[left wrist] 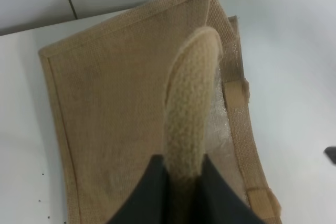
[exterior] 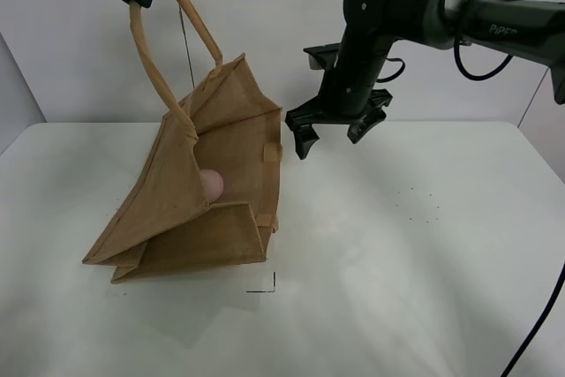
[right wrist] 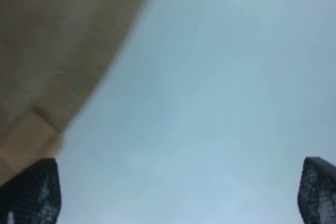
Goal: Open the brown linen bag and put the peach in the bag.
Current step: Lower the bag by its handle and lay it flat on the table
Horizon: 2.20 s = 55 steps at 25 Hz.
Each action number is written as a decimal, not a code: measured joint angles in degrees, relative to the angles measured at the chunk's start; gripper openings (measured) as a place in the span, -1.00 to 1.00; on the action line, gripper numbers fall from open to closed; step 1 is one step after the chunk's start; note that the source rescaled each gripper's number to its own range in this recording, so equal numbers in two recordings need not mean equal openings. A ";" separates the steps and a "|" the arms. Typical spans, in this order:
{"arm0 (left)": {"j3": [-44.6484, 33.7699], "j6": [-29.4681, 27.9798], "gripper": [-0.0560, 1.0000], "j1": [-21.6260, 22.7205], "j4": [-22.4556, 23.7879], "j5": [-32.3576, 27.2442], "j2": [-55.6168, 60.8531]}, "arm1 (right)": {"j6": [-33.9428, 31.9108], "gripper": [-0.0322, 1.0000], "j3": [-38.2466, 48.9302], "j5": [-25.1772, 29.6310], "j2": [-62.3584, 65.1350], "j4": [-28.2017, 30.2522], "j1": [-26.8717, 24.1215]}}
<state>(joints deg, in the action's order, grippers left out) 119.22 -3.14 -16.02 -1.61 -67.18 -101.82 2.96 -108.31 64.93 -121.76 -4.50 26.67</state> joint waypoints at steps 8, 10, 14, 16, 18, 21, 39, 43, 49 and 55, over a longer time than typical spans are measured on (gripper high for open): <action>0.00 0.00 -0.89 0.00 -0.98 0.00 0.00 | -0.83 1.00 0.00 2.76 0.00 0.27 -12.24; 0.00 0.00 -0.89 0.00 -1.04 0.00 0.00 | -0.77 1.00 0.00 2.88 0.00 0.73 -16.44; 0.00 0.00 -0.89 0.00 -1.08 0.00 0.00 | -0.77 1.00 0.00 3.89 0.00 1.34 -23.46; 0.00 0.00 -0.89 0.00 -1.08 0.00 0.00 | -0.66 1.00 0.00 4.30 0.00 1.35 -25.69; 0.00 0.00 -0.89 0.00 -1.08 0.00 0.00 | -0.62 1.00 0.00 4.35 0.00 1.35 -27.05; 0.00 0.00 -0.89 0.00 -1.08 0.00 0.00 | -0.62 1.00 0.00 4.35 0.37 1.29 -27.38; 0.00 0.02 -0.89 0.00 -1.08 0.00 0.00 | 1.84 1.00 49.51 4.48 43.33 0.91 -26.34; 0.00 0.07 -0.89 0.00 -1.08 0.00 0.00 | 1.90 1.00 61.41 2.61 57.07 0.96 -26.34; 0.00 0.07 -0.89 0.00 -1.08 0.00 0.00 | 0.89 1.00 75.23 -4.73 78.61 0.96 -26.34; 0.00 0.07 -0.89 0.00 -1.08 0.00 0.00 | 0.56 1.00 79.83 -6.08 96.98 1.47 -26.34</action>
<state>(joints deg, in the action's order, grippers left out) 119.22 -3.07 -16.02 -2.69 -67.18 -101.82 3.51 -28.48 58.85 -24.78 -3.02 0.33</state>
